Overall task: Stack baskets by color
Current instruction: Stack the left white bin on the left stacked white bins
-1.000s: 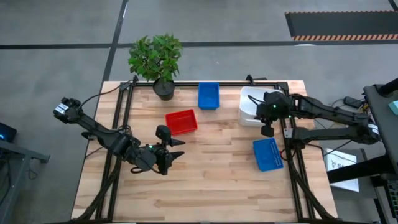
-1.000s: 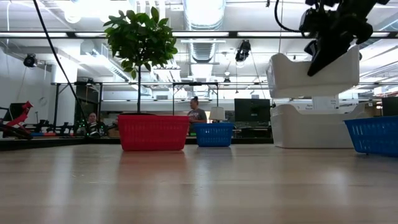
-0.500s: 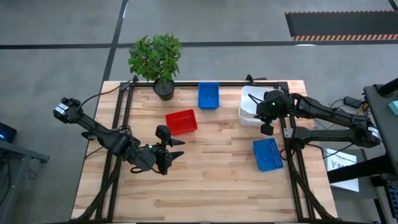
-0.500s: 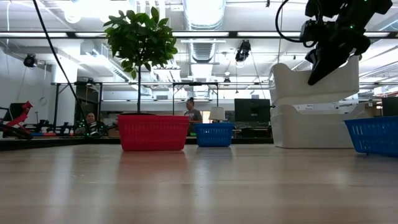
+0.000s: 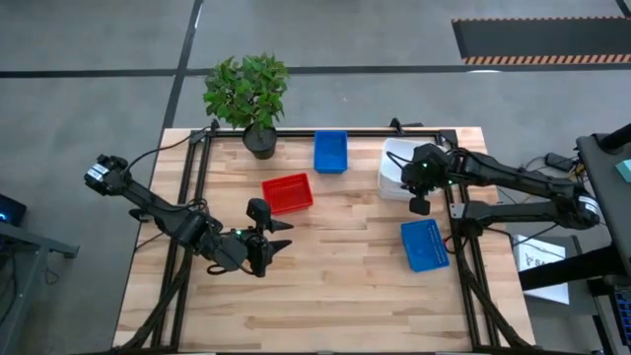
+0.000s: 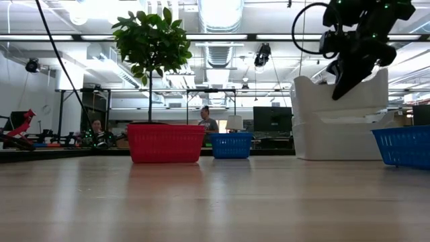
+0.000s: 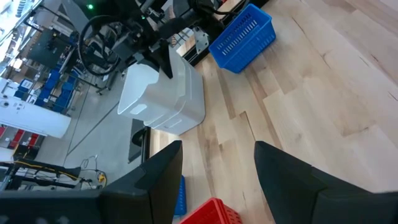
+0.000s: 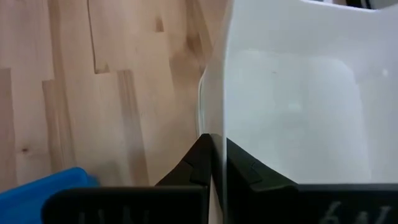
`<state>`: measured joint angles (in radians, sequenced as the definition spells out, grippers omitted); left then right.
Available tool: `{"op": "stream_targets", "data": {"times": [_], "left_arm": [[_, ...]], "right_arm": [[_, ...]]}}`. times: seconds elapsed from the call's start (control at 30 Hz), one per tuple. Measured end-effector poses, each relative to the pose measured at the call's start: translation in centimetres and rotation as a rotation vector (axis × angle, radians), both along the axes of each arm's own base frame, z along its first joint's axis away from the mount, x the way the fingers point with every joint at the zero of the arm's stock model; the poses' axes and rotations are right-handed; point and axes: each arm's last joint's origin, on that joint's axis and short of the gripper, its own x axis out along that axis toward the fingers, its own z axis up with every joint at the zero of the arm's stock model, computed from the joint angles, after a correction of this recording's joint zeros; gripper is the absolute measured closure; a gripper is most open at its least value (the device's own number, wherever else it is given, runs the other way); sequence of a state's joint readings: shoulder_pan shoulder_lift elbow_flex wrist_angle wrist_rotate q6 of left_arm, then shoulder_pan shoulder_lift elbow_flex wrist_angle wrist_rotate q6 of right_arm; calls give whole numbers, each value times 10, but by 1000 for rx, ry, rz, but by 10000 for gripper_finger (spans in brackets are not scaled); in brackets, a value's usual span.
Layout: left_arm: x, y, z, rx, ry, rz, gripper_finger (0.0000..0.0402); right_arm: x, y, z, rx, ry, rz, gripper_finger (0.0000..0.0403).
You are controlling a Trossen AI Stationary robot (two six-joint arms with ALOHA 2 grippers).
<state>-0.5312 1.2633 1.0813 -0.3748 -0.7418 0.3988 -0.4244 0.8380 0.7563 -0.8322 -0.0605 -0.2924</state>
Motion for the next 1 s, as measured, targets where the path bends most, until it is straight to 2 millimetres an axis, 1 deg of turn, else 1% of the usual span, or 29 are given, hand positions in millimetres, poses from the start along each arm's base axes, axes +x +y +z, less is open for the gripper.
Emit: {"op": "stream_targets", "data": {"times": [0.23, 0.33, 0.4, 0.6, 0.9, 1.0], "left_arm": [[0, 0, 0, 0, 0, 0, 217], [0, 0, 0, 0, 0, 0, 217], [0, 0, 0, 0, 0, 0, 217], [0, 0, 0, 0, 0, 0, 217], [0, 0, 0, -3, -1, 1, 217], [0, 0, 0, -3, -2, 1, 217]], "right_arm": [[2, -2, -2, -27, 30, -26, 393], [1, -3, -2, -64, 46, -50, 384], [0, -4, -3, -86, 63, -55, 375], [-2, -3, -3, -75, 79, -67, 348], [-1, -4, -3, -76, 76, -95, 290], [-1, -4, 2, -70, 64, -110, 276]]}}
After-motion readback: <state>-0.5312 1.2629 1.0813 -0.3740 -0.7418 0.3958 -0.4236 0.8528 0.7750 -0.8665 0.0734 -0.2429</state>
